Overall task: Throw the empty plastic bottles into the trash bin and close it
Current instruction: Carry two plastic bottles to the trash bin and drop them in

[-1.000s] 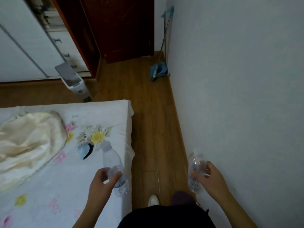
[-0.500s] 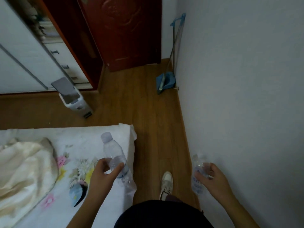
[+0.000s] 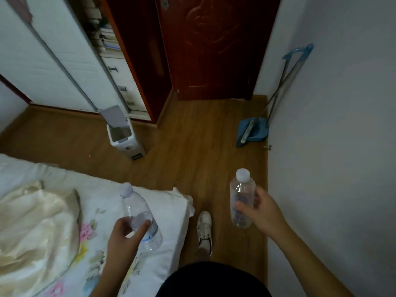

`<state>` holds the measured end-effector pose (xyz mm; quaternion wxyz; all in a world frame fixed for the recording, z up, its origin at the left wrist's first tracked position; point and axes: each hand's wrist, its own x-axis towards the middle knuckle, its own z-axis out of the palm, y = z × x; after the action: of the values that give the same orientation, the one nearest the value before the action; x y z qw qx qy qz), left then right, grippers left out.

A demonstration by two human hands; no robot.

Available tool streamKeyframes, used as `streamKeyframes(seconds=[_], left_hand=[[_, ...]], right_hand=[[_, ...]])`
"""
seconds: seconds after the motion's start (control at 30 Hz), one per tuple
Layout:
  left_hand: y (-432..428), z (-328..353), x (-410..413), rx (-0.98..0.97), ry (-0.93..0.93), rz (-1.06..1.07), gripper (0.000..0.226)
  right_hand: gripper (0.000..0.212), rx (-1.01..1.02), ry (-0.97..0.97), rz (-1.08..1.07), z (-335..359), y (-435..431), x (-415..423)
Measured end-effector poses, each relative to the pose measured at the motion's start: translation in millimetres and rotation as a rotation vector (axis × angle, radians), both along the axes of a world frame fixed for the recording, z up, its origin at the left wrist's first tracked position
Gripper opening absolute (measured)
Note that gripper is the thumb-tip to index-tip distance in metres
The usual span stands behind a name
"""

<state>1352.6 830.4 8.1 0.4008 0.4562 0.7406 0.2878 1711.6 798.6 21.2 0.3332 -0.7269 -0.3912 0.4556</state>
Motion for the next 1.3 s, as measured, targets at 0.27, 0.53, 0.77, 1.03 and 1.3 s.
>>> streamKeyframes(seconds=[0.27, 0.53, 0.77, 1.03, 1.3], left_hand=[[176, 5, 83, -0.032, -0.036, -0.215, 0.041], [310, 31, 158, 0.038, -0.135, -0.401, 0.041], [401, 13, 161, -0.007, -0.080, -0.246, 0.050], [432, 9, 123, -0.042, -0.011, 0.213, 0.057], [398, 6, 70, -0.078, 0.058, 0.696, 0.044]], right_hand=[[0.084, -0.126, -0.037, -0.205, -8, 100, 60], [0.054, -0.172, -0.073, -0.327, -6, 181, 119], [0.067, -0.166, -0.034, -0.198, -13, 322, 157], [0.060, -0.179, 0.032, 0.245, -12, 523, 109], [0.050, -0.140, 0.037, 0.711, -11, 657, -5]])
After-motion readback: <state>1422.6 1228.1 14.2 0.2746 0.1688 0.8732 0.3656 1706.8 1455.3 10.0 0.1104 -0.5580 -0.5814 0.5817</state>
